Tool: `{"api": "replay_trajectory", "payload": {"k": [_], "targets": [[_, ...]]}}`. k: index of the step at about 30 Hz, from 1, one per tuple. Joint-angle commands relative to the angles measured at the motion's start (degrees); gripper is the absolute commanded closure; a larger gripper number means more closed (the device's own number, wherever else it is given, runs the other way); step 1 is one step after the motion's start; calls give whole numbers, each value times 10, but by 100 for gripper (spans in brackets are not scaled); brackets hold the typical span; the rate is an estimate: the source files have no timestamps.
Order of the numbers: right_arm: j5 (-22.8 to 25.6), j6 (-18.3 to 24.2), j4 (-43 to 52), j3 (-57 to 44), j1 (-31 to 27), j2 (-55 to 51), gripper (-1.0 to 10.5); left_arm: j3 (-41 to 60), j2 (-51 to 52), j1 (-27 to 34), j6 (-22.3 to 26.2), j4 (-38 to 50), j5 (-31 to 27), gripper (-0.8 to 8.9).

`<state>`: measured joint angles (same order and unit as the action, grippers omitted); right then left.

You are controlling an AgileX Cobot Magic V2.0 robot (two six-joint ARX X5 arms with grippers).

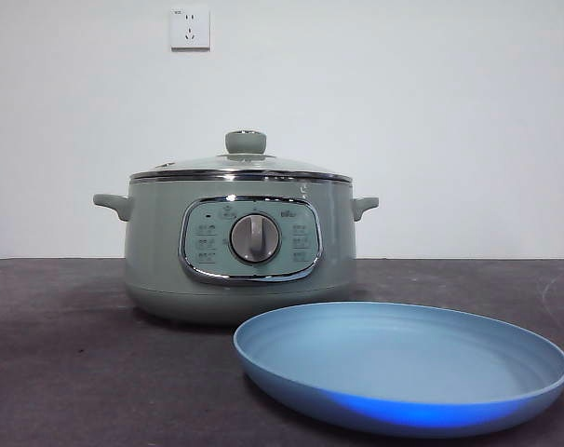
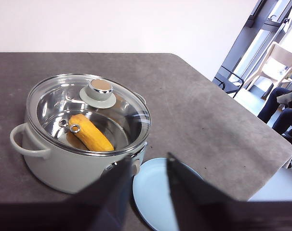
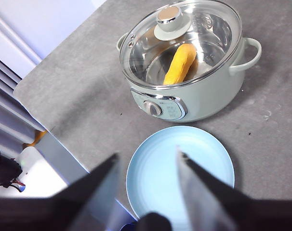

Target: Take the corn out from the steamer,put the corn on the plate,close the lid

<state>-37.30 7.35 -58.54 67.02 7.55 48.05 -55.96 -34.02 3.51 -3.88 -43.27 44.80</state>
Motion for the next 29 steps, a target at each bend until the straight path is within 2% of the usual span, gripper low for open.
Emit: {"api": "replay_trajectory", "payload": {"k": [1,10,17,25,29], "targets": [[1,6,2,1,1,-1,347,-1,0,-3,7,4,5,212],[1,6,2,1,1,0,347,-1,-28,-20,7,48,3,212],[2,6,4,1,1,2,347,-6,-110,-54,7,134,-5,212],[2,6,4,1,1,13,347,-28,-236,-134,10,273,-111,212],[2,6,4,1,1,18,347,-57,-315,-173,15,326,-145,213]]}}
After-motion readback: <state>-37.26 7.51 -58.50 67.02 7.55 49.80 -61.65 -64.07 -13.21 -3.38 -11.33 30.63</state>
